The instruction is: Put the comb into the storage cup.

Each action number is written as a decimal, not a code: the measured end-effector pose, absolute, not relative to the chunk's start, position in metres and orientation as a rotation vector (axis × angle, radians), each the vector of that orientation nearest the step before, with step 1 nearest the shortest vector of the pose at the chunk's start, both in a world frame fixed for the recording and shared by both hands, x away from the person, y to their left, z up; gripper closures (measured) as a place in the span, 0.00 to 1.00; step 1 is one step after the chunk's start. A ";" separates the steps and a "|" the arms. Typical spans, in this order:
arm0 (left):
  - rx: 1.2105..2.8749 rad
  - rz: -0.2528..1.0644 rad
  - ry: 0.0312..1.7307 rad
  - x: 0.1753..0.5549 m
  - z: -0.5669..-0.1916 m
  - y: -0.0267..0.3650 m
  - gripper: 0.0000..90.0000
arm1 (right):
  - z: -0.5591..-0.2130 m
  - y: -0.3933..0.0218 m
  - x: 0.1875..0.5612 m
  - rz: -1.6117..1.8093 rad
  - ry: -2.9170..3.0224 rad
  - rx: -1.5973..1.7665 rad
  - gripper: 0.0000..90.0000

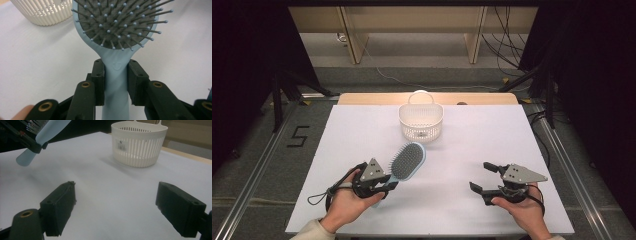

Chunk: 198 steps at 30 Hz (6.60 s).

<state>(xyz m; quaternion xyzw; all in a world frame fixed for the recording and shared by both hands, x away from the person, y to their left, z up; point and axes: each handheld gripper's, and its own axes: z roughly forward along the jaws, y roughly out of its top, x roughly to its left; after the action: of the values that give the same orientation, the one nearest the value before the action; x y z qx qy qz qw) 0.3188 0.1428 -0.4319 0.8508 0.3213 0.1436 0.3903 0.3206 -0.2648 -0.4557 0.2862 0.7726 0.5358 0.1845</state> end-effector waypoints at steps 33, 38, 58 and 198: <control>2.058 0.418 0.810 0.328 -0.437 0.154 0.78 | -0.456 -0.265 0.321 1.516 2.174 0.810 0.19; 2.050 0.428 0.807 0.328 -0.437 0.154 0.78 | -0.456 -0.265 0.321 1.519 2.173 0.810 0.19; 2.039 0.429 0.803 0.329 -0.435 0.156 0.78 | -0.456 -0.265 0.321 1.529 2.169 0.813 0.19; 1.866 0.530 0.862 0.364 -0.411 0.164 0.78 | -0.457 -0.266 0.322 1.532 2.167 0.822 0.18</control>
<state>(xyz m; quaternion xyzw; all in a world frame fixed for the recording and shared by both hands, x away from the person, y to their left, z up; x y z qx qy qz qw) 0.3639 0.1643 -0.4114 0.7674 0.3546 0.2180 0.4876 0.3217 -0.2664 -0.4565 0.2909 0.7672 0.5425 0.1805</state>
